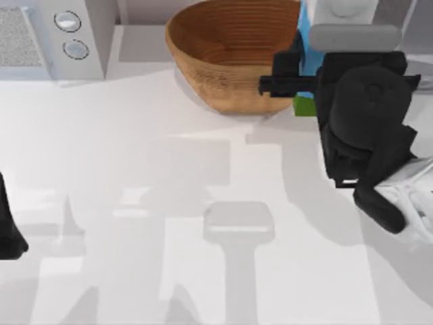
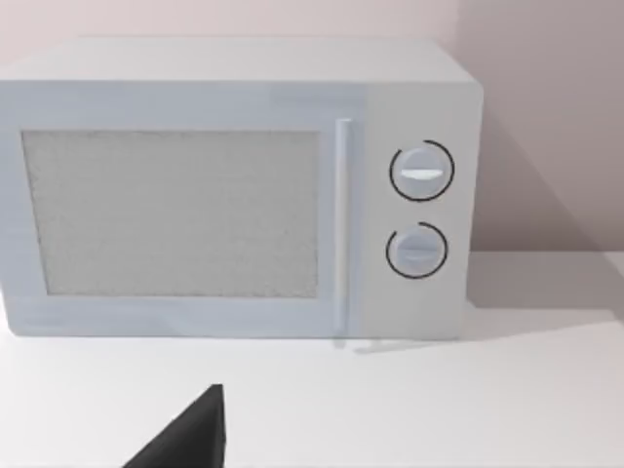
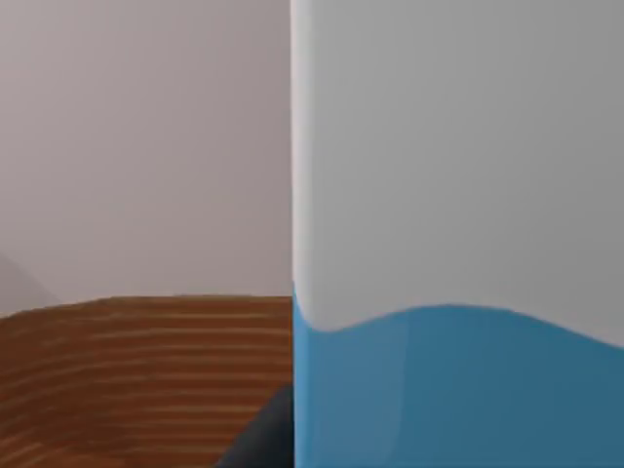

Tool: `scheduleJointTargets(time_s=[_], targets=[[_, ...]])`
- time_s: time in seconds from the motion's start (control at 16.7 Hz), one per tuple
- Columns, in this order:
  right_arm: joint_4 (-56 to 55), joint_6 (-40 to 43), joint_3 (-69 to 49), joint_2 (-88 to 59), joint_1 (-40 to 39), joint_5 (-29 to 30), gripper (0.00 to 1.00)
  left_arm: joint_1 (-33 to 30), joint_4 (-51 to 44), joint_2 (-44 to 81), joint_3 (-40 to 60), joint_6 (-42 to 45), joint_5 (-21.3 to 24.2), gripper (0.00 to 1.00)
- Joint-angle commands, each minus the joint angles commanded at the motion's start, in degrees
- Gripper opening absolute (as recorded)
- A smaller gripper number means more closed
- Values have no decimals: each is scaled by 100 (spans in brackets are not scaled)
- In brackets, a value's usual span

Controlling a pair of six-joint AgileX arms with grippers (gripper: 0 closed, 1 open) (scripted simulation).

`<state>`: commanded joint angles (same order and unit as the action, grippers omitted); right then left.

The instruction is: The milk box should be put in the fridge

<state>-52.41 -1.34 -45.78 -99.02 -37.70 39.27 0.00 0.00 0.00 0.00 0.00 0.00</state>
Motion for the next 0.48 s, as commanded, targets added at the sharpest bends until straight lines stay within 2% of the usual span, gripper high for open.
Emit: scheduleJointTargets(time_s=[0.24,0.48], targets=[[20,-18,43,36,34,-20,0,0,0,0,0,0,0,100],[500,-97,386,840,397,-271,0,0,0,0,0,0,0,100]])
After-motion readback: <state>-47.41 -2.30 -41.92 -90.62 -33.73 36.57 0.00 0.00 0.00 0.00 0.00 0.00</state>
